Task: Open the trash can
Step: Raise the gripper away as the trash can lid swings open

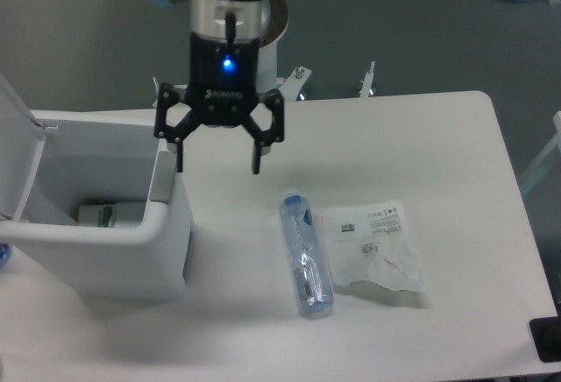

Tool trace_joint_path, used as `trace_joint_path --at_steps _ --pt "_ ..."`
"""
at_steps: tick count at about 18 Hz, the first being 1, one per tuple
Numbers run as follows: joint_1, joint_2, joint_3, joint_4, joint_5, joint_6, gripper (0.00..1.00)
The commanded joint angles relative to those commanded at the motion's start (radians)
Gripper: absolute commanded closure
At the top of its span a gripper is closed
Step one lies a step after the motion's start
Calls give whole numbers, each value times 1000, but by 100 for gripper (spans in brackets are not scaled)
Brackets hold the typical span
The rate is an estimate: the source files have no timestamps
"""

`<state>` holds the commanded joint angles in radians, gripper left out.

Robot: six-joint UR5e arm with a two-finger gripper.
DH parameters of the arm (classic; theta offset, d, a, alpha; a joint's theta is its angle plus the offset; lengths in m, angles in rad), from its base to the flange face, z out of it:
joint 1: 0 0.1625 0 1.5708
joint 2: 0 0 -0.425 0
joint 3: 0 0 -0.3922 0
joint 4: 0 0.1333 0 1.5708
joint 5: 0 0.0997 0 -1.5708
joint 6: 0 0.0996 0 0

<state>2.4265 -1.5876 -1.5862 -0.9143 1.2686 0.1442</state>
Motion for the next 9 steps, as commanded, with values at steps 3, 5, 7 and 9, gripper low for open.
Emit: trace_joint_path --at_steps 3,5,7,9 --pt "51 -6 -3 0 2 63 0" --pt "91 -6 -11 -8 6 147 0" --pt "124 -6 -11 -12 43 211 0" --pt "132 -9 -11 -18 72 251 0"
